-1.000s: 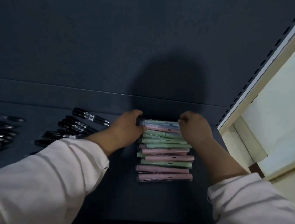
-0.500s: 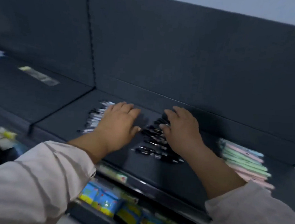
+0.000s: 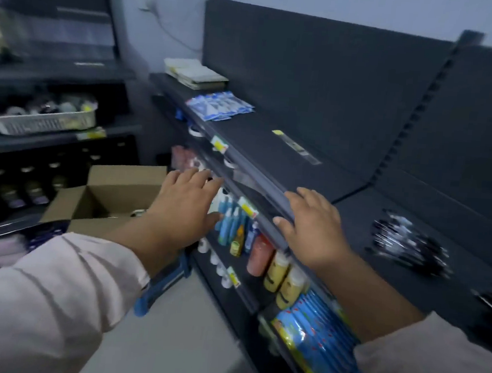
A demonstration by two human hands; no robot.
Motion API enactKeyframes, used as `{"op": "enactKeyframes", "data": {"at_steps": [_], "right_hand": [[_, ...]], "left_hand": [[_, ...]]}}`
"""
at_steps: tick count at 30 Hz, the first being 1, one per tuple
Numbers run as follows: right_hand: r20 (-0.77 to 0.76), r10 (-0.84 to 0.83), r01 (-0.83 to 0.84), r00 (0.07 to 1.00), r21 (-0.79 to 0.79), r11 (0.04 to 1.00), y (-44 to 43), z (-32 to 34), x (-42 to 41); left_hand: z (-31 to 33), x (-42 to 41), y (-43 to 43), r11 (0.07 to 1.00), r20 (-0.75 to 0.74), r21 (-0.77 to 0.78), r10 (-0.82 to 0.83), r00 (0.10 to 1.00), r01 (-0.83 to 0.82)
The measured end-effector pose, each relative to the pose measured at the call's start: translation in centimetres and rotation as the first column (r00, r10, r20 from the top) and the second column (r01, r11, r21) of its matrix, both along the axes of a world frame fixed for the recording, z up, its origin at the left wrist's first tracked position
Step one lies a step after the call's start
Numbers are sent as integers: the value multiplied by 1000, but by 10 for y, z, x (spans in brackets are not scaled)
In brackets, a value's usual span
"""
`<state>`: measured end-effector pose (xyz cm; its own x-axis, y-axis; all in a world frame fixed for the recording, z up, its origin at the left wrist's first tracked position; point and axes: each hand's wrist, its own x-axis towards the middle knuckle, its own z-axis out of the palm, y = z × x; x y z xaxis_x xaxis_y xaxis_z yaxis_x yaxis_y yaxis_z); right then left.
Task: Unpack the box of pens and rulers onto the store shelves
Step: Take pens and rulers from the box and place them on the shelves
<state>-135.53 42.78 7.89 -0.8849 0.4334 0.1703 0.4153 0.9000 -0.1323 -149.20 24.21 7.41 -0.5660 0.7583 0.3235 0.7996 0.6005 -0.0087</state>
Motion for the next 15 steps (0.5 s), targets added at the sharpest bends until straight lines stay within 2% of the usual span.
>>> {"op": "enactKeyframes", "data": {"at_steps": [7,15], "right_hand": [[30,206,-206,978,-17,978,-70,-5,-105],[91,357,-349,930,-88,933,-96,-42,-226]], "left_hand": [[-3,-68,-94,970,59,-15,244,968,-243],[-36,-152,-132,913,147,-74,408,901,-401]]}}
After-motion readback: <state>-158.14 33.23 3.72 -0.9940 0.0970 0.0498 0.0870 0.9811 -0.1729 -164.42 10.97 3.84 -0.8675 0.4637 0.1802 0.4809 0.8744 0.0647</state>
